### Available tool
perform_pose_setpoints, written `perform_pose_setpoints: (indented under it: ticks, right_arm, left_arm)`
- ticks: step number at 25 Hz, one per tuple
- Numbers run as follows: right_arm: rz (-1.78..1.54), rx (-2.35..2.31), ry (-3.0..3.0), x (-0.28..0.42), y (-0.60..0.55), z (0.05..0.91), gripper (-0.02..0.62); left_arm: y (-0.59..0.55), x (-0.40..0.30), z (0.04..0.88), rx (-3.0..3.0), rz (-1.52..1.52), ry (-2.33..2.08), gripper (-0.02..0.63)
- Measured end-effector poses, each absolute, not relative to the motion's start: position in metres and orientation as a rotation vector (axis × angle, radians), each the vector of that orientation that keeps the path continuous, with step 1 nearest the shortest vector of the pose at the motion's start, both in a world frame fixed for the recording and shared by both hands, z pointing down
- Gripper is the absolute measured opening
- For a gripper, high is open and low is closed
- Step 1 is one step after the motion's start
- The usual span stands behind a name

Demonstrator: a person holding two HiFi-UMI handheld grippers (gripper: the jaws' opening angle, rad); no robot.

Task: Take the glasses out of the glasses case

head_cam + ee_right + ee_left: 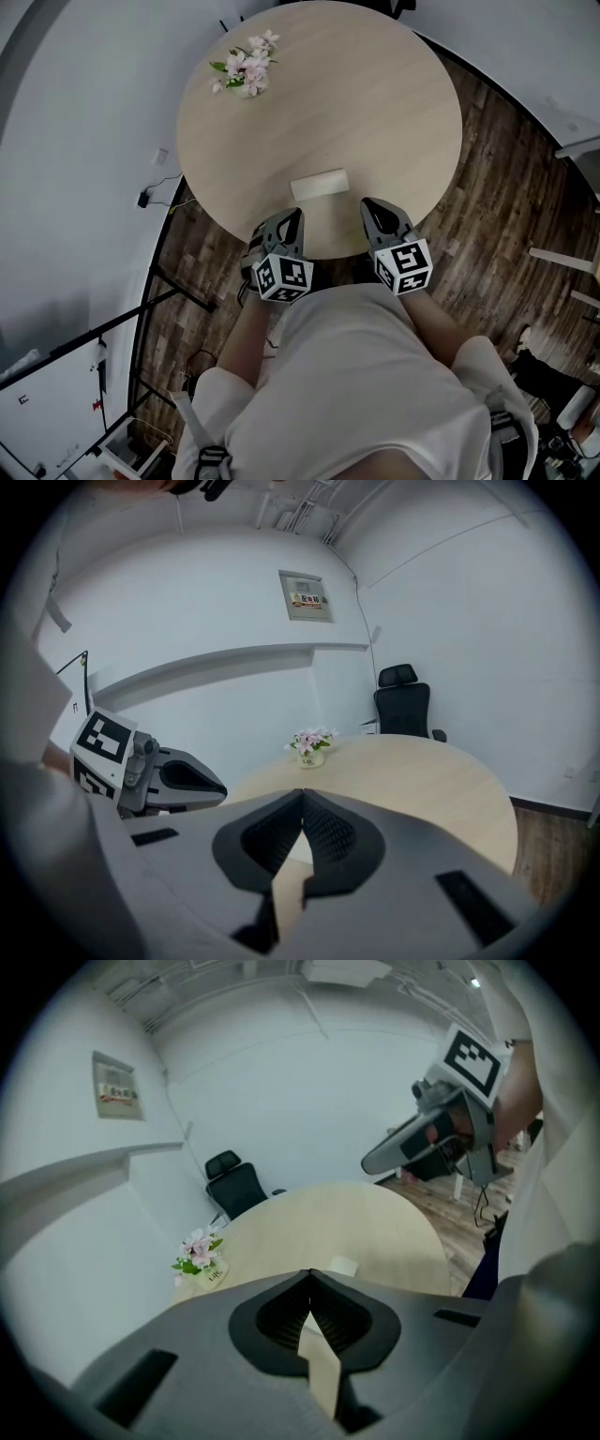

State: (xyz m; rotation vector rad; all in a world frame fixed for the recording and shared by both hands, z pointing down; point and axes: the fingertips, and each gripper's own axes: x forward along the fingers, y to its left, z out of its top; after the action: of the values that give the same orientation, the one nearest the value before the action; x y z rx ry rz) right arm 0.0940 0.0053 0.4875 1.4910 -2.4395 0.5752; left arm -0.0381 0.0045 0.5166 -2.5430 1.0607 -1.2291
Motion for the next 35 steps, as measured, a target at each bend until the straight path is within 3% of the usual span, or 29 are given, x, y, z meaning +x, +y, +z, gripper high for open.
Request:
perform_pose_setpoints:
  ticks: [14,35]
  right_arm:
    - [0.589,1.507,-2.412,0.099,0.005,0.492,0.014]
    - [0.625,1.515,-2.362,0.110,0.003,0.501,0.014]
  left_arm:
    - [0.009,-0.024,0.586,-2.234,-1.552,0.531,0.005]
    - [-0.020,-0.033,0.678,-2.058,-1.760,0.415,0.005]
